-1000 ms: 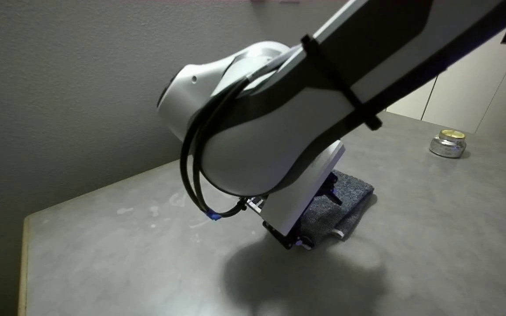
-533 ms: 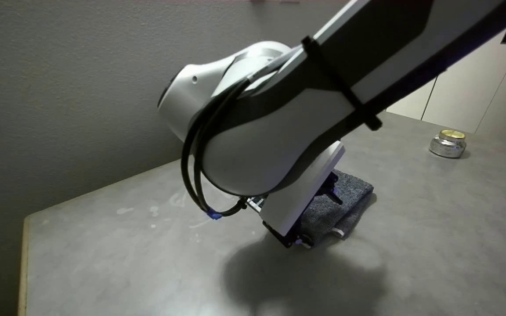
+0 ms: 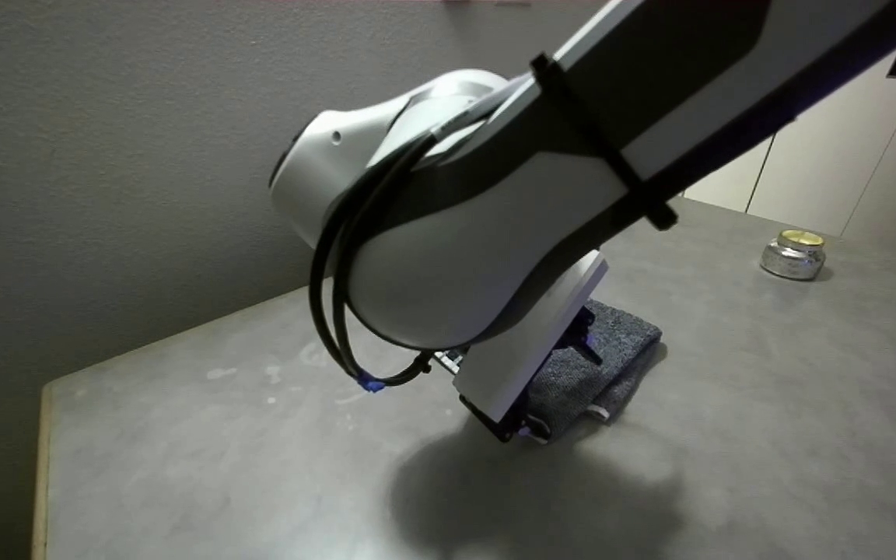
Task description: Unfold the towel
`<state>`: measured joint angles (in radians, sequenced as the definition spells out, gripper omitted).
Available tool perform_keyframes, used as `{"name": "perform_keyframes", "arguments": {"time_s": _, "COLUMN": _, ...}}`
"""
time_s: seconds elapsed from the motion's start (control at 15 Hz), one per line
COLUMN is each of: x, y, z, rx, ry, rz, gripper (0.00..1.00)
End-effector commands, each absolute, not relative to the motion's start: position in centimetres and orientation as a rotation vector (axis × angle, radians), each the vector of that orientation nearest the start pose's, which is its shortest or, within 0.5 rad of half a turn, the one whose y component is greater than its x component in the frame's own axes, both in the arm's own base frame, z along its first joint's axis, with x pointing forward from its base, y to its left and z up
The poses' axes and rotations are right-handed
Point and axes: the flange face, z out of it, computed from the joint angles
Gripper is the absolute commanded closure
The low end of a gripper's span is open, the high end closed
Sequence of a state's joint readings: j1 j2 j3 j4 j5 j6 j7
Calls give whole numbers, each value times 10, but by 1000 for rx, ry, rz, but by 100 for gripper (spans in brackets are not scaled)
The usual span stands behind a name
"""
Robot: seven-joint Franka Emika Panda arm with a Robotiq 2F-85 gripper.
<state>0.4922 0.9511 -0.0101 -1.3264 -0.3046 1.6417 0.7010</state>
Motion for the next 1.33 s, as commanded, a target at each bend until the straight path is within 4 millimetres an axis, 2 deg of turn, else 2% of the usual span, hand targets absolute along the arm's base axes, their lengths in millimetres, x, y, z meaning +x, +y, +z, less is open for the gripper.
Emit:
{"name": "perform_keyframes", "arguments": {"time_s": 0.0, "x": 604, "y": 278, "z": 120, "rx": 2503, "ry": -110, "rz": -481, "gripper": 0}}
{"name": "perform_keyframes", "arguments": {"time_s": 0.27, "x": 609, "y": 276, "z": 111, "rx": 2524, "ry": -80, "rz": -502, "gripper": 0}}
{"name": "perform_keyframes", "arguments": {"time_s": 0.73, "x": 609, "y": 295, "z": 136, "rx": 2524, "ry": -46, "rz": -463, "gripper": 0}}
{"name": "perform_keyframes", "arguments": {"time_s": 1.07, "x": 609, "y": 316, "z": 145, "rx": 2545, "ry": 25, "rz": -431, "gripper": 0}}
{"name": "perform_keyframes", "arguments": {"time_s": 1.27, "x": 612, "y": 317, "z": 142, "rx": 2544, "ry": 39, "rz": -426, "gripper": 0}}
